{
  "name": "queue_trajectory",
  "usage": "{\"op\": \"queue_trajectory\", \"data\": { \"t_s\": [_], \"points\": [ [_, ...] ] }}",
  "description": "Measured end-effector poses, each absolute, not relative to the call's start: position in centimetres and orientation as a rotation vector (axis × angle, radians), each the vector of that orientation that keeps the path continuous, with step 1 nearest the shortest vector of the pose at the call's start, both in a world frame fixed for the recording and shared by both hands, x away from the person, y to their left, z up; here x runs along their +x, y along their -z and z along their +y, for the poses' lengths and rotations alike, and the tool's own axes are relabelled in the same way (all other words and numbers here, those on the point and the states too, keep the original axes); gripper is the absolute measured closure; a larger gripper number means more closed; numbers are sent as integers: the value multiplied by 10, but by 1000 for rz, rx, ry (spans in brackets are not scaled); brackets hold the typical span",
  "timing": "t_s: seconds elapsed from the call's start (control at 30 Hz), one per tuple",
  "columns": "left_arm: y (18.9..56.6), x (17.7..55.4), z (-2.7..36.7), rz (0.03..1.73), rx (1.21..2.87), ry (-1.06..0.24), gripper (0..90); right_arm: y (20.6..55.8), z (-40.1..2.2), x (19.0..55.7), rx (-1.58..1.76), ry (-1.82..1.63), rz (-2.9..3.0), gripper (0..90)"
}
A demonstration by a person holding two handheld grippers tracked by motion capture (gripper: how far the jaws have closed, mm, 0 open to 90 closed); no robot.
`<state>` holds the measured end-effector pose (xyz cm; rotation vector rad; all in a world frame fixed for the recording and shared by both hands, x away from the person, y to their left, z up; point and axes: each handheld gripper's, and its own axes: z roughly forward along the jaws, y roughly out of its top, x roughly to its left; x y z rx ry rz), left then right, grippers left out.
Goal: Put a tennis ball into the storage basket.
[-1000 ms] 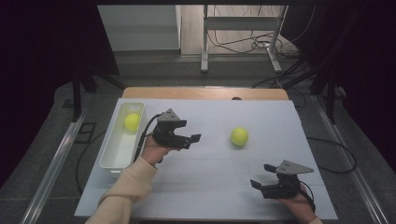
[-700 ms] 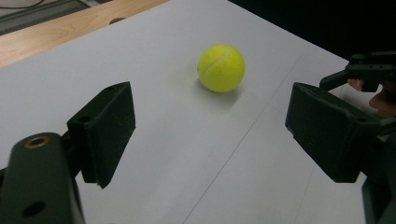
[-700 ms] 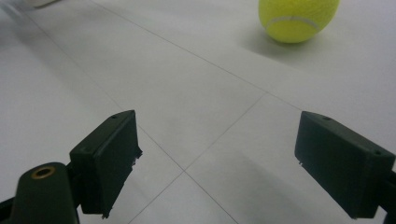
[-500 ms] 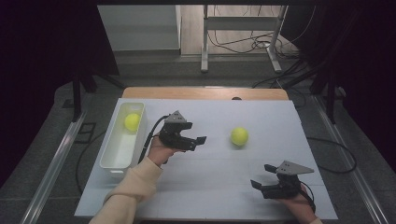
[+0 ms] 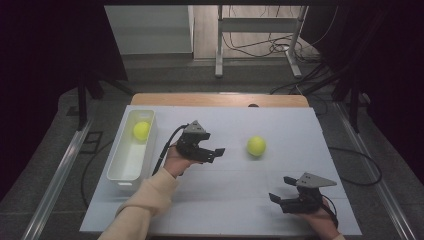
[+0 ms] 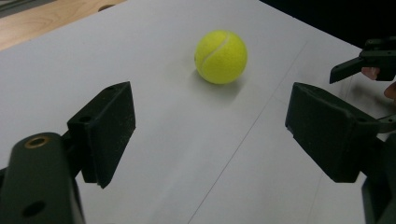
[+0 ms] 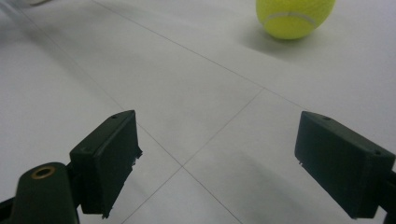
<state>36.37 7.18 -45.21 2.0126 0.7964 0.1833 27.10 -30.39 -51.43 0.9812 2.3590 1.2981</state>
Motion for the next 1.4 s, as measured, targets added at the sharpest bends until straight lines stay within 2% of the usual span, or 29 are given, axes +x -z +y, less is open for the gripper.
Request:
{"op": "queue_trajectory", "data": {
  "t_s": [1.4],
  "points": [
    [476,387,22,785,2076,-125,167,514,-305,271,978,-1290,2363,142]
  ]
}}
